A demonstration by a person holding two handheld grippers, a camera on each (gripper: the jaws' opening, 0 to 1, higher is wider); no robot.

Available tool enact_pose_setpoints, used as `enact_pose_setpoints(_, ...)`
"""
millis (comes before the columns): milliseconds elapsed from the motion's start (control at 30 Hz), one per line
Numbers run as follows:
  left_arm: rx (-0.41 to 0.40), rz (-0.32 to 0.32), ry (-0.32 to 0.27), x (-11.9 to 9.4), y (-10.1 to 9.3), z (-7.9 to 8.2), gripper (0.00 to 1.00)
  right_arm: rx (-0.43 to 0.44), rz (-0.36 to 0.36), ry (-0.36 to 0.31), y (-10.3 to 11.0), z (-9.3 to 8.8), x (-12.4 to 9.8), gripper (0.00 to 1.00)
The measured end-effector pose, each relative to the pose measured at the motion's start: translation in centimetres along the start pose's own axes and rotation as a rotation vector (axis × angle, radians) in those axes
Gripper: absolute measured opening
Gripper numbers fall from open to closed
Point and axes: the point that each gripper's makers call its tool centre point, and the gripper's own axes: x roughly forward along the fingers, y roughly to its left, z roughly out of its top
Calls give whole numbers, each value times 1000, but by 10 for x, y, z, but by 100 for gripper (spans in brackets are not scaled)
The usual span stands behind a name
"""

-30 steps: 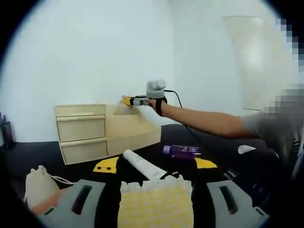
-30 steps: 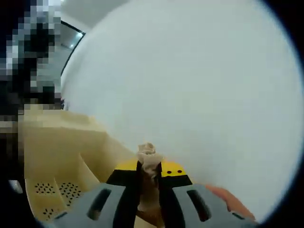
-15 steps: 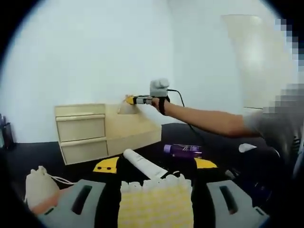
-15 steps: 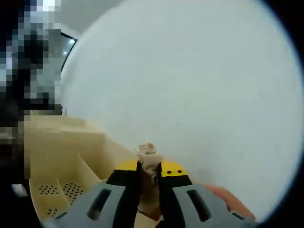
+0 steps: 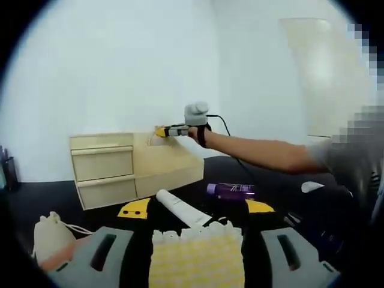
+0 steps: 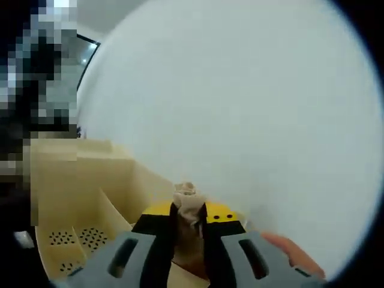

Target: Open the drawer, pick up the cosmetic bottles from the table one by one, place them into the drawer, release the gripper, close the drawer, and move the gripper away

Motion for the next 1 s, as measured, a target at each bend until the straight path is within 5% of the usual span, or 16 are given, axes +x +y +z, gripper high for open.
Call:
enact_pose_setpoints(433, 9, -4, -10, -3, -11, -3, 54, -3, -30, 27, -1, -4, -3, 17)
enact_pose_setpoints(1000, -15, 37, -27, -7, 0, -3, 54, -14, -43, 13, -4, 29, -20, 16)
